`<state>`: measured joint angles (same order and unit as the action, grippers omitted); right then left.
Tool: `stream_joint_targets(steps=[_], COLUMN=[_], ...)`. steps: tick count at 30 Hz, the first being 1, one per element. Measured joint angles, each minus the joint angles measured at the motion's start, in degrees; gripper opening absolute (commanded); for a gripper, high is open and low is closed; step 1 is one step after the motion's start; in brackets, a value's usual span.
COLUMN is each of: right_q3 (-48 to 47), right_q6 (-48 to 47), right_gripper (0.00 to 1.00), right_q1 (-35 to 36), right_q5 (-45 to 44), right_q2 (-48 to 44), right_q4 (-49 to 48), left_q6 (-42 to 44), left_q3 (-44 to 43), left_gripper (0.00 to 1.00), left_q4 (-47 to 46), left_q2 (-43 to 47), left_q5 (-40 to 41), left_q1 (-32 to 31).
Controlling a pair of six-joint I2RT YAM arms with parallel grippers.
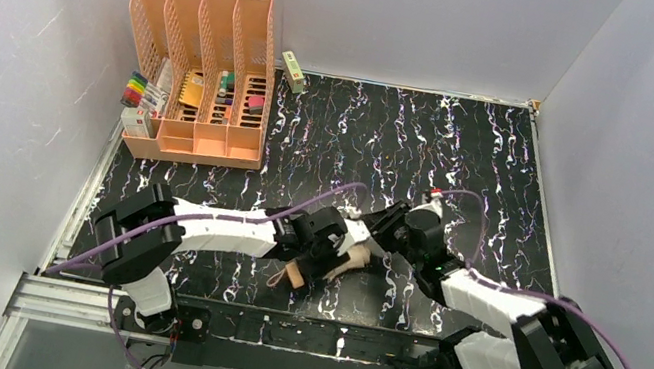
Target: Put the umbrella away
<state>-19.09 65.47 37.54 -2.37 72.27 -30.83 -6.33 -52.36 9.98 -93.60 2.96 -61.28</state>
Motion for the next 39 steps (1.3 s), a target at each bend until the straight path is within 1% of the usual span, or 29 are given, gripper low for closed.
stream_joint_targets(steps=[2,4,6,10,12,15,16,17,19,23,27,30,33,37,39], right_q3=[-0.94,-1.77,-2.19,-2.47,-2.86,-3.5,-3.65,-3.78,-4.44,-6.21,-9.16,-10.86,-13.64,-16.04,-18.12], right_q6=[-3.06,-5.53,-8.09,-11.78,-13.27,-15.45,-16.28,-16.9,-18.62,-21.22,-25.0,-27.63,-31.98,-36.63,-38.49], right_gripper=[0.45,0.45,0.46,0.47,0.47,0.48,0.48,0.48,0.48,0.49,0.53,0.56,0.57,0.52,0.51], right_q1=[-0.7,-1.29,-1.55,-1.57,-1.57,-1.6,-1.6,-1.6,-1.6,-1.6,-1.6,-1.77,-1.81,-1.84,-1.86], right_q5=[-5.57,-9.44,-12.68,-15.78,-16.17,-15.76,-15.34,-15.06,-13.92,-12.48,-10.67,-9.33,-7.17,-4.39,-3.41], right_q2=[-4.9,-8.24,-11.5,-15.67,-16.83,-18.6,-19.08,-19.47,-20.04,-20.41,-19.71,-18.34,-14.91,-10.95,-7.91], right_q4=[7.13,12.11,17.03,25.75,29.44,34.16,35.34,36.06,38.21,41.68,45.0,46.18,47.89,49.59,51.43], left_q6=[3.69,7.19,10.73,15.5,17.03,18.12,18.29,18.16,17.92,15.93,11.56,6.03,-2.32,-14.56,-20.39], left_q3=[0.22,0.2,0.15,-0.33,-0.9,-2.16,-2.69,-3.32,-4.2,-4.33,-1.64,2.12,6.95,10.93,12.07], left_gripper=[0.05,0.05,0.08,0.26,0.38,0.51,0.64,0.71,0.77,0.79,0.78,0.78,0.79,0.67,0.62], left_q4=[1.73,3.02,4.17,5.77,6.95,8.39,8.66,8.76,8.44,7.13,3.28,1.07,0.42,4.26,7.76], left_q2=[1.16,1.49,1.51,1.51,1.51,1.51,1.51,1.51,1.7,4.42,11.98,19.71,28.94,36.46,37.77], left_q5=[-4.68,-8.26,-11.34,-14.93,-15.93,-16.33,-16.35,-16.39,-16.35,-15.93,-13.51,-8.26,-0.2,9.46,13.33], left_q1=[-1.14,-1.81,-1.79,0.28,1.99,4.72,5.49,6.32,7.48,8.5,9.64,10.34,11.02,11.67,11.85])
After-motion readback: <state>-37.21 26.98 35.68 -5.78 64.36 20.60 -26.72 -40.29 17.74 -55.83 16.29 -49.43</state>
